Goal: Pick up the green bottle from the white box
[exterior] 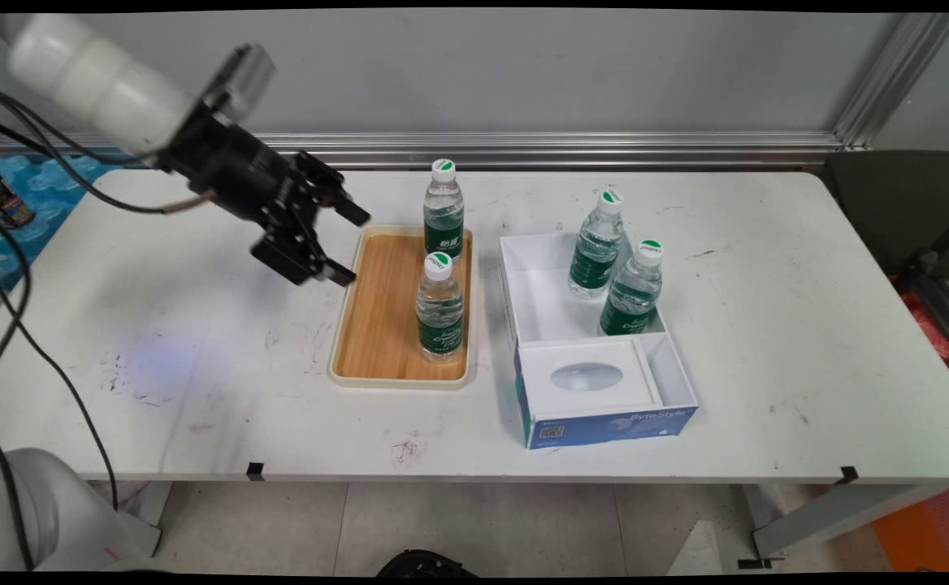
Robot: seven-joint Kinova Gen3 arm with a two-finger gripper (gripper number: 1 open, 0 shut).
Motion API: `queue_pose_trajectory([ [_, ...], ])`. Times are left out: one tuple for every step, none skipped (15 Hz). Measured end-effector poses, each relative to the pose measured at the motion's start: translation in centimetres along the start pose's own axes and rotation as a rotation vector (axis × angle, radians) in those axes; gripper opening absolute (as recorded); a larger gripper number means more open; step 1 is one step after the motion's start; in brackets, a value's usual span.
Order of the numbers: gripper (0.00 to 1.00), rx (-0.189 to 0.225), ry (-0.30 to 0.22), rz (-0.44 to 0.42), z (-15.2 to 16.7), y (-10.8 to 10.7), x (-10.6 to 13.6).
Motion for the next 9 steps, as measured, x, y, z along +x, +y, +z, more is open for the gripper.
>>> queue_pose_trajectory([
  [1.0, 0.004, -0.001, -0.002, -0.6, -0.1, 0.2],
  [1.0, 0.01, -0.003, -0.006, -1.6, -0.2, 0.7],
  [1.0, 0.016, -0.003, -0.007, -2.4, -0.4, 1.1],
  [1.0, 0.021, -0.001, -0.009, -2.9, -0.6, 1.4],
  [1.0, 0.027, 0.002, -0.011, -3.6, -0.8, 2.0],
  [1.0, 0.036, 0.007, -0.014, -4.2, -1.2, 2.6],
  [1.0, 0.044, 0.014, -0.018, -4.6, -1.6, 3.3],
  [1.0, 0.054, 0.023, -0.023, -4.8, -2.1, 4.1],
  [1.0, 0.063, 0.034, -0.028, -4.9, -2.7, 5.0],
])
